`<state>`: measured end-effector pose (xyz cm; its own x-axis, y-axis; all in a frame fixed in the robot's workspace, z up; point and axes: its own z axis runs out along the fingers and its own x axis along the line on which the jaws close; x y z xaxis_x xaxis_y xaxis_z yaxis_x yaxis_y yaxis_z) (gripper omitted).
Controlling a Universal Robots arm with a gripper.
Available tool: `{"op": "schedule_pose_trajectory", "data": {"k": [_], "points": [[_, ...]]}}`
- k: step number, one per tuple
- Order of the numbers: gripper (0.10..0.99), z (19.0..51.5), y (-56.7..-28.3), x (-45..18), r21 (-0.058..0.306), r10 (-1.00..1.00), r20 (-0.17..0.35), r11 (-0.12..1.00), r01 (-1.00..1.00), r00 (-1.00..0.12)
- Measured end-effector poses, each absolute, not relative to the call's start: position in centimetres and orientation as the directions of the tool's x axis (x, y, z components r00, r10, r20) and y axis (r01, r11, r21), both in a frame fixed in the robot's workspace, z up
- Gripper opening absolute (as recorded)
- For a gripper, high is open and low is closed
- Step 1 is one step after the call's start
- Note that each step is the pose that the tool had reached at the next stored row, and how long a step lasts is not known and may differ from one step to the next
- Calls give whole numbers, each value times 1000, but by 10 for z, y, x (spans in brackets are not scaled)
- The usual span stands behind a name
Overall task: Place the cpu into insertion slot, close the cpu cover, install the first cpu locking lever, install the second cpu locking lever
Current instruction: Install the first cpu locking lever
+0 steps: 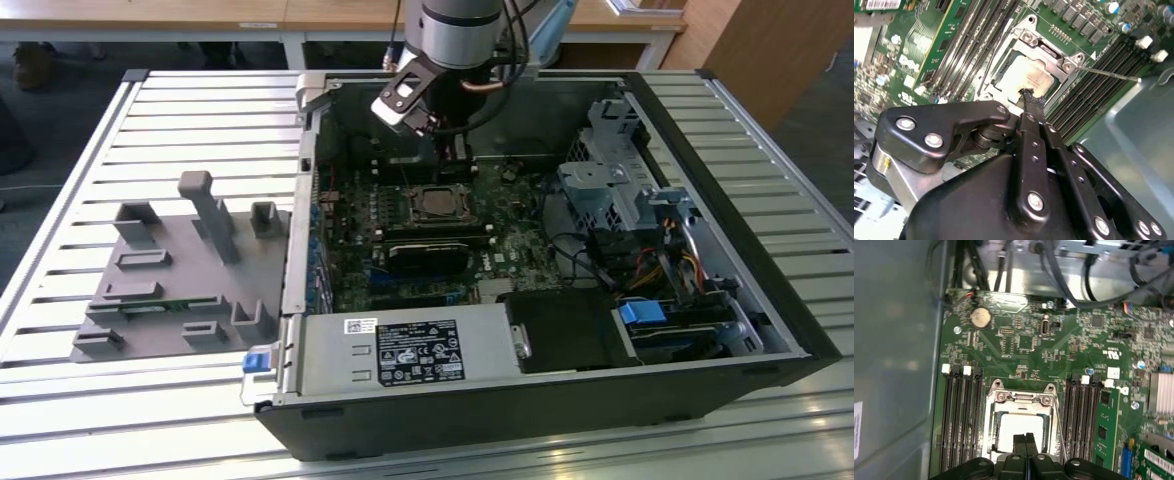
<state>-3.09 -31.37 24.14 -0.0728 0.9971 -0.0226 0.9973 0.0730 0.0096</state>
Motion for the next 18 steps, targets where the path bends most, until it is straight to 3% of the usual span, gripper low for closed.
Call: {"op": "schedule_pose_trajectory", "data": {"k": [9,18], "points": [[118,241,-314,-31,10,976,-23,216,976,-216],[118,246,-314,-31,10,964,-23,266,964,-266]]}}
